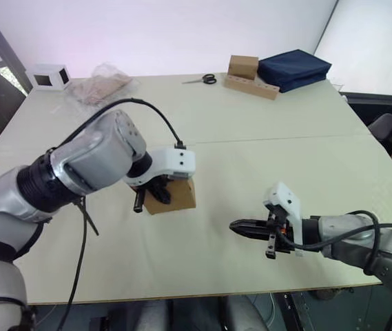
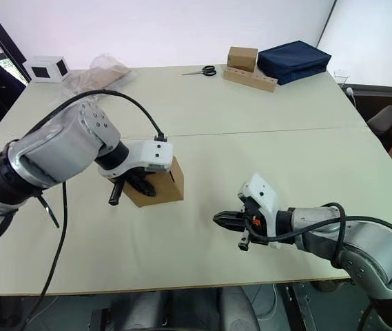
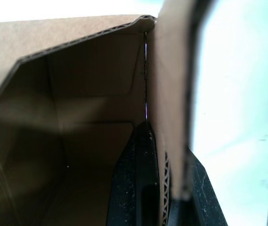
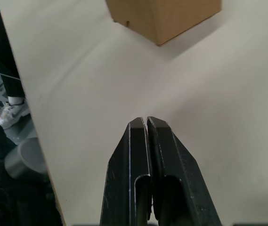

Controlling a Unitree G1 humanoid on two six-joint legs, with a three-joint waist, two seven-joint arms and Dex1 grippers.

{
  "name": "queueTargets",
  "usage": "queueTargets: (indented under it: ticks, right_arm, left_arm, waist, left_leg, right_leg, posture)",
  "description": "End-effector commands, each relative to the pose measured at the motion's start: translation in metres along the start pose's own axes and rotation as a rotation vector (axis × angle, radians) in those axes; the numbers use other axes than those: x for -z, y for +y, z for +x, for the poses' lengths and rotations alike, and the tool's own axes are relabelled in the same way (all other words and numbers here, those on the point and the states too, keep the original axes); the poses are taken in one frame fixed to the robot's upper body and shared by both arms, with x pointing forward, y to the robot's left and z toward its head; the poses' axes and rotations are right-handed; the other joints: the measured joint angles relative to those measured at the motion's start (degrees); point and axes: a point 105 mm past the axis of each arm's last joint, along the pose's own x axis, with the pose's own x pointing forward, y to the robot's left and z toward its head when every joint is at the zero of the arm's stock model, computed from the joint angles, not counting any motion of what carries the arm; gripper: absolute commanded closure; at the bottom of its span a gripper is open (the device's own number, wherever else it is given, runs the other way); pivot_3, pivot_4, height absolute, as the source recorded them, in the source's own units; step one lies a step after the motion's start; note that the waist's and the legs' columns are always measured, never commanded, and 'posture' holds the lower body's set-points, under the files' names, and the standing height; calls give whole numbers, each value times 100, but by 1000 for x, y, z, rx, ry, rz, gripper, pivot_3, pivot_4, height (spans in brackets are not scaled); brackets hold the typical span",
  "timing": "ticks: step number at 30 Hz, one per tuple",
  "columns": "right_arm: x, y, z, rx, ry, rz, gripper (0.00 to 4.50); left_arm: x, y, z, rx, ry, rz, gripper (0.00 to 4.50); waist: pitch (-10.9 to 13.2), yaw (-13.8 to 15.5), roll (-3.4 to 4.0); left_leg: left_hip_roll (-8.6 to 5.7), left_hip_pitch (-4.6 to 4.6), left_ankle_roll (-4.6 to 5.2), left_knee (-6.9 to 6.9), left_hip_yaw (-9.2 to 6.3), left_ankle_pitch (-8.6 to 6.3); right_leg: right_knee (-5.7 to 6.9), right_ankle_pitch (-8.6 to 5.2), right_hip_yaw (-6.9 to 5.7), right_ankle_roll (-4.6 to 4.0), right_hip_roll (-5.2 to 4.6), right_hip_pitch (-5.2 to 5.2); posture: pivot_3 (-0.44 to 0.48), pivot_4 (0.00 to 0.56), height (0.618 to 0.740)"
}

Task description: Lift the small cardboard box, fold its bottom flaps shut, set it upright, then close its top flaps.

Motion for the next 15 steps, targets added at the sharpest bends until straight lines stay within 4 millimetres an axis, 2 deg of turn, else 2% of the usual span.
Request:
queueTargets:
  ticks: [1,6,14,15]
  right_arm:
    - [-5,2,1,4,-32,-44,4434]
    - [1,-2,0,23,-16,-48,4434]
    - [3,-9,1,38,-9,-62,4434]
    - [4,-10,1,40,-8,-64,4500]
  left_arm:
    - [-4,-7,3,-12,-6,-15,4500]
    - [-10,-18,8,6,-19,-15,4500]
    - [-9,-30,17,22,-15,5,4500]
    - [-9,-30,17,21,-15,4,3949]
  waist:
    - [0,-6,0]
    - [0,-1,0]
    - [0,-2,0]
    - [0,0,0]
  left_leg:
    - [0,1,0,1,0,0]
    - [0,1,0,3,-1,0]
    - [0,3,0,5,0,0]
    - [0,3,0,5,0,0]
  right_leg:
    - [2,0,0,0,0,0]
    - [5,0,0,0,1,0]
    - [7,0,0,0,1,0]
    - [7,0,0,0,1,1]
  posture:
    - [0,150,740]
    - [0,150,740]
    - [0,150,740]
    - [0,150,740]
